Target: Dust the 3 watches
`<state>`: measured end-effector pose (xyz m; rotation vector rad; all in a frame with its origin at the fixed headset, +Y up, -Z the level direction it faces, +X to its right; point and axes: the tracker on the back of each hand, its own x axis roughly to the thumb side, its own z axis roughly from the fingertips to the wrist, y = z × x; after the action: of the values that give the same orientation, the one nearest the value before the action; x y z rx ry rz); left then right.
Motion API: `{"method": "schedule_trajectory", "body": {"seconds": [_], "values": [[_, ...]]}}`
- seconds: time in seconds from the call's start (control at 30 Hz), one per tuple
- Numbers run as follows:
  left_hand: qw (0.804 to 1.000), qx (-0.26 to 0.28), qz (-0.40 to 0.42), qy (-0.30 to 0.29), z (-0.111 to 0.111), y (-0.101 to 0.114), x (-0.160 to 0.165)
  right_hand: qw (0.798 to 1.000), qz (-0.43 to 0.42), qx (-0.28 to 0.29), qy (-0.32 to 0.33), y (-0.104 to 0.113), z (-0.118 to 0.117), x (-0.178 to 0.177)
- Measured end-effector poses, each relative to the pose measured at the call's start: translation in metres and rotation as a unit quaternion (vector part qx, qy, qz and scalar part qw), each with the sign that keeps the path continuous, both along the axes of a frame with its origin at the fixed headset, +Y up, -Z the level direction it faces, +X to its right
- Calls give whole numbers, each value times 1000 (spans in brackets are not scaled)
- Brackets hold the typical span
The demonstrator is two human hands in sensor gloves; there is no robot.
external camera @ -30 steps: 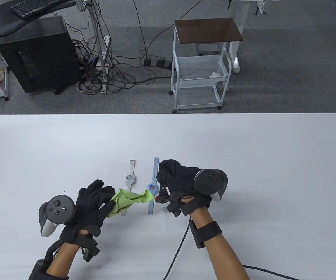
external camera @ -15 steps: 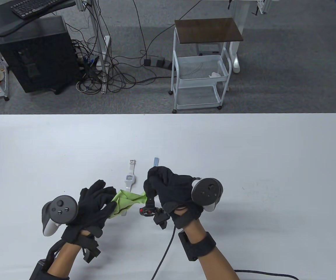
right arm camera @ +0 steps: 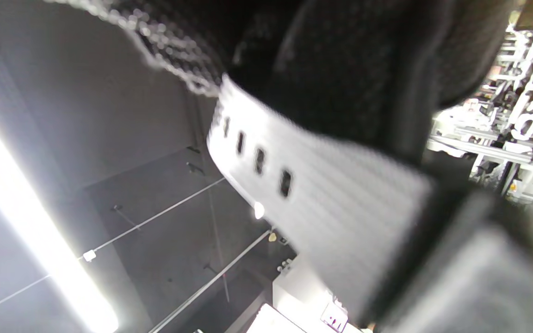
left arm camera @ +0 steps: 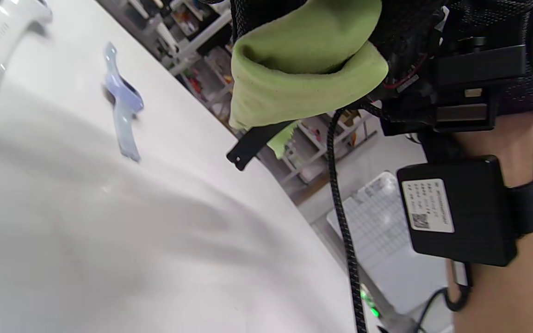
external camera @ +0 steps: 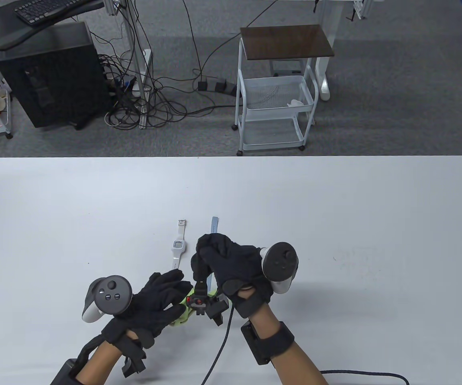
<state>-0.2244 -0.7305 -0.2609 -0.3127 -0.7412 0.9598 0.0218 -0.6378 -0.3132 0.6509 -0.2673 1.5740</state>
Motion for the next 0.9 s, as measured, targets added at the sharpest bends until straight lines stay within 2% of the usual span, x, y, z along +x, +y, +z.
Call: {"method": "schedule_trajectory", "body": {"seconds": [0.17,0.4,0.5,0.63,0.9], "values": [[996,-62,47,-45,-3,-10,3,1000,-6,-11,9,-1,-1,0],[965,-170,154,-126,-6,-27,7,1000,-25,-19,-1,1,-2,7],[962,-175,164,-129,-7,-28,8,999,-35,-27,5,1,-3,9],[972,-140,156,-107,-7,-27,8,997,-58,-39,15,-1,-3,8],[980,-119,117,-111,-2,-27,17,997,-60,-39,7,-1,0,5]]}}
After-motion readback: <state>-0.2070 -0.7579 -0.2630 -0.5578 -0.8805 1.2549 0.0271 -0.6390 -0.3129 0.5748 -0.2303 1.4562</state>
